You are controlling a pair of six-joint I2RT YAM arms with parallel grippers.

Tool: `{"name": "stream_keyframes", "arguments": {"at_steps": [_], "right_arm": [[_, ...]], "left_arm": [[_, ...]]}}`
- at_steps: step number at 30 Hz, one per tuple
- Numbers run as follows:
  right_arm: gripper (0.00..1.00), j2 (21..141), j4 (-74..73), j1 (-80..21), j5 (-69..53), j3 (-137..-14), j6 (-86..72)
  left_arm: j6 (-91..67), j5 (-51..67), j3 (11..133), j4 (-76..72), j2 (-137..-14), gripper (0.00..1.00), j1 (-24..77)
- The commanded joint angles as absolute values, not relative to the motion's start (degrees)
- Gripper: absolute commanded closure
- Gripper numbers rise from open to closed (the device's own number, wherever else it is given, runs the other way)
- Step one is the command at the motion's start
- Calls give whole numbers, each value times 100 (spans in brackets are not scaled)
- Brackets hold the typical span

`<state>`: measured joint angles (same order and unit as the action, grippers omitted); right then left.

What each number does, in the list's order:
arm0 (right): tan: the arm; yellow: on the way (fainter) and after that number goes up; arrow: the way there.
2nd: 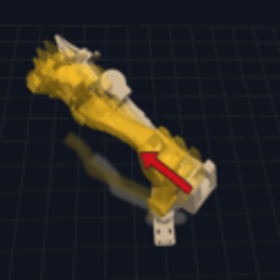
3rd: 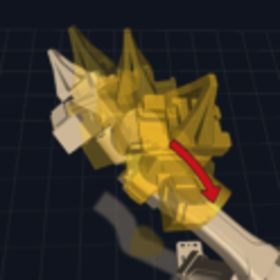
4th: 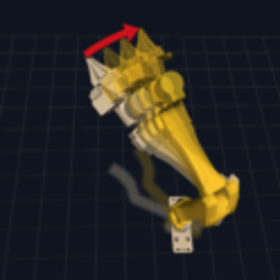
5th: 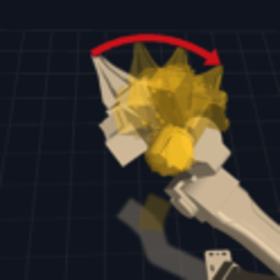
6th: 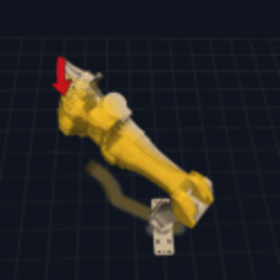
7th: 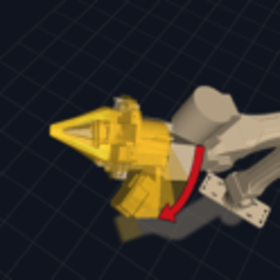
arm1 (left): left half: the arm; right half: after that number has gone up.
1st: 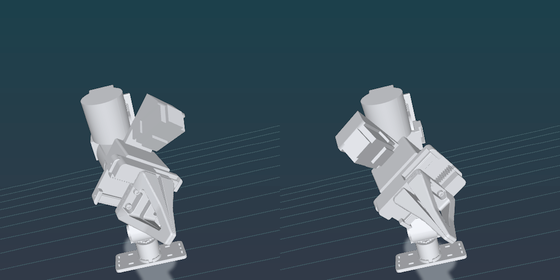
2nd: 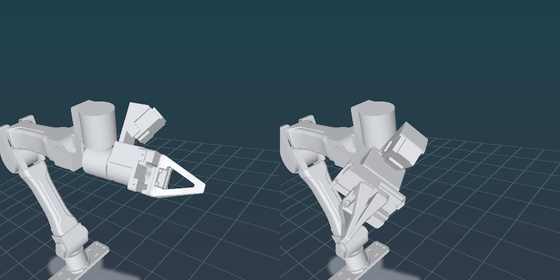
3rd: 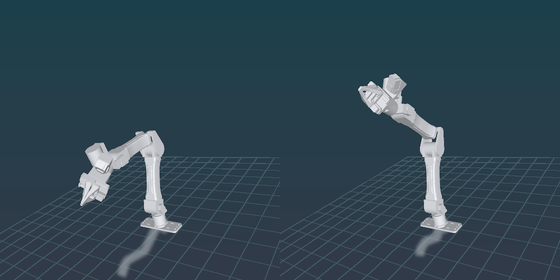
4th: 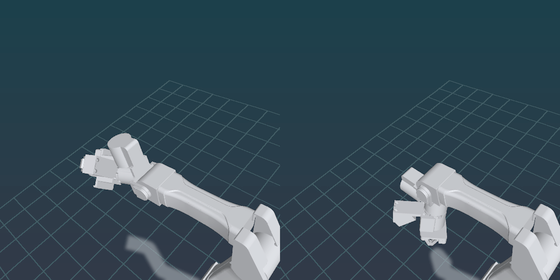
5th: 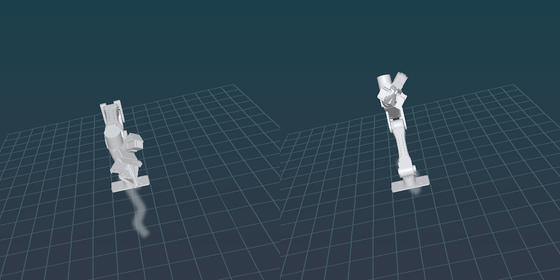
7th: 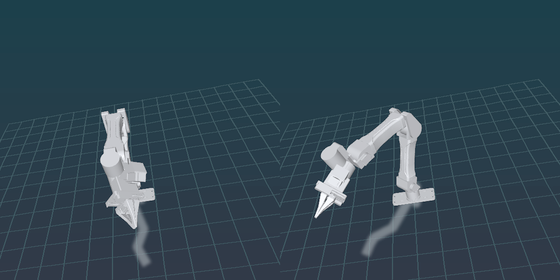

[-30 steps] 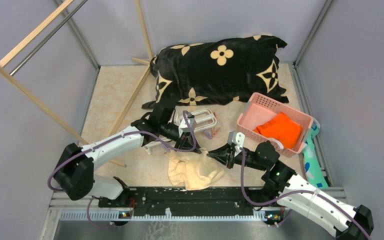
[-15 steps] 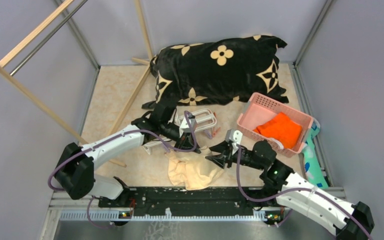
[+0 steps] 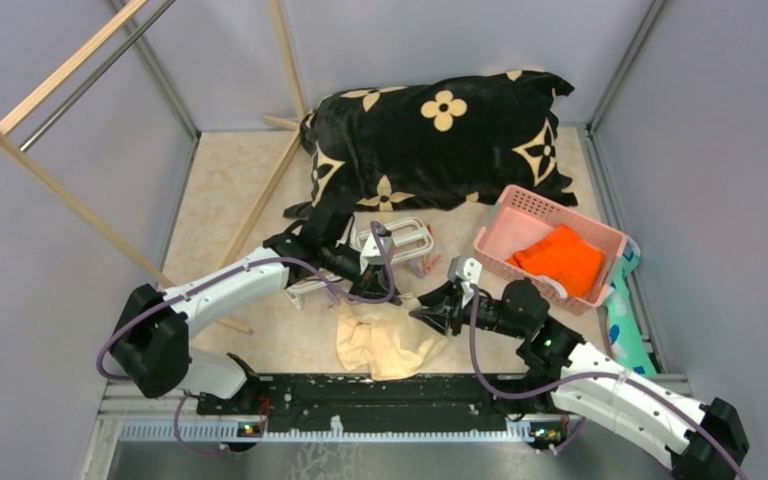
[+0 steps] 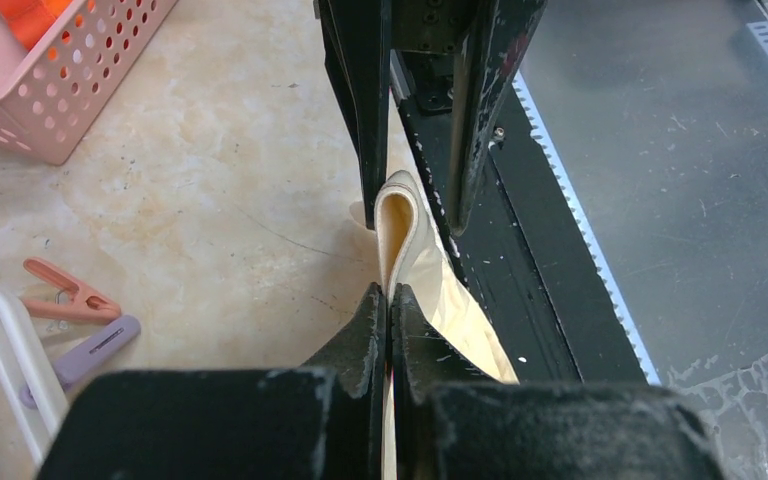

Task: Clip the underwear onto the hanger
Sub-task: Adjust the underwear at the center of the board.

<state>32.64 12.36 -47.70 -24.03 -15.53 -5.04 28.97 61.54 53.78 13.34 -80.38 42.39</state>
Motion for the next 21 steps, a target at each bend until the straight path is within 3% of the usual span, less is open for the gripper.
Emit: {"name": "stream_keyframes", "arguments": {"at_steps": [1, 12, 14, 15, 17, 21], "right_arm": [[68, 3105, 1711, -4737, -2297, -1671, -624], [80, 3439, 1691, -4743, -2463, -1739, -601], [87, 3403, 1628, -4737, -2448, -1737, -599], [96, 3376, 1600, -4737, -2448, -1746, -595], [100, 3297, 1456, -4737, -2399, -1799, -625], [100, 3146, 749, -4742, -1696, -1941, -1122]], "left_arm": [[3155, 6267, 5527, 1494, -7978, 100, 4271], [3156, 6209, 5574, 1538, -7963, 100, 4271], [3153, 6179, 5572, 1538, -7954, 100, 4271], [3151, 6174, 5577, 1531, -7955, 100, 4271], [3004, 6111, 5566, 1458, -7963, 88, 4271], [2385, 5639, 5417, 1004, -7866, 38, 4271]]}}
